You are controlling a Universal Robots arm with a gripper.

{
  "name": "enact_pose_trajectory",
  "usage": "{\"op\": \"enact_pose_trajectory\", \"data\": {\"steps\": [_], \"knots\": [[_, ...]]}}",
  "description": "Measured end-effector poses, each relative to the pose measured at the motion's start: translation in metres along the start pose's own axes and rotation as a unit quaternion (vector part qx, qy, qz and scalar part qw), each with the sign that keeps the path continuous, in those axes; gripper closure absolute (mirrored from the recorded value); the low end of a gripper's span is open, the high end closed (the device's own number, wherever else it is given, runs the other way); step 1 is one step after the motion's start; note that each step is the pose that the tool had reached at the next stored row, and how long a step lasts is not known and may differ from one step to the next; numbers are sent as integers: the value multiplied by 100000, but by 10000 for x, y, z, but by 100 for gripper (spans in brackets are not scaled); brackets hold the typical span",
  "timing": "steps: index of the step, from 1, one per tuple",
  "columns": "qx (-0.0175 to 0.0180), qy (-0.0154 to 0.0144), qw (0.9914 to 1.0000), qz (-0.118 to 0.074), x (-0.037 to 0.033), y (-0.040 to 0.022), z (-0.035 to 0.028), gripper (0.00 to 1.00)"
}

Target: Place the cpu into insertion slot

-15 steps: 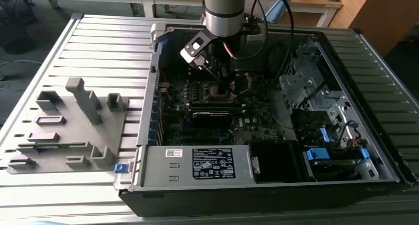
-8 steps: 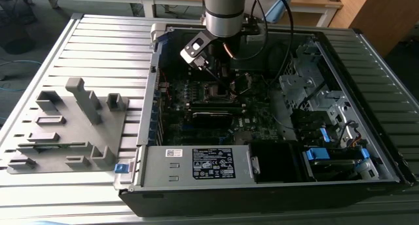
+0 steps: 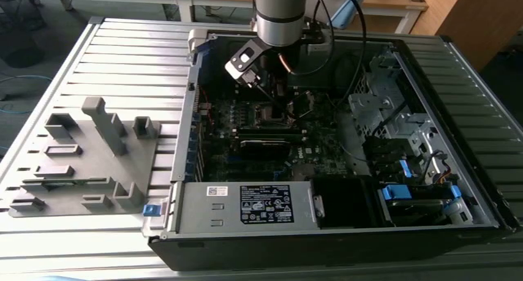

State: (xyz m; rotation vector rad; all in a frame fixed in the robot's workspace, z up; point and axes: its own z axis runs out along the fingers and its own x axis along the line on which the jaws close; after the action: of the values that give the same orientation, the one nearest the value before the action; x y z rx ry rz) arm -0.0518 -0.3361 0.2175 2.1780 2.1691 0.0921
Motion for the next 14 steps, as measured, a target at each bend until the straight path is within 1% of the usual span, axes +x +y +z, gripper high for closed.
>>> {"op": "enact_pose_trajectory", "data": {"steps": [5, 8, 9, 10, 11, 14], "knots": [[0, -2, 100000, 0, 0, 0, 0, 35], [-1, -2, 100000, 1, 0, 0, 1, 53], [1, -2, 100000, 0, 0, 0, 1, 53], [2, -1, 100000, -1, 0, 0, 1, 59], [2, -2, 100000, 0, 0, 0, 1, 59], [0, -1, 100000, 1, 0, 0, 1, 76]]}}
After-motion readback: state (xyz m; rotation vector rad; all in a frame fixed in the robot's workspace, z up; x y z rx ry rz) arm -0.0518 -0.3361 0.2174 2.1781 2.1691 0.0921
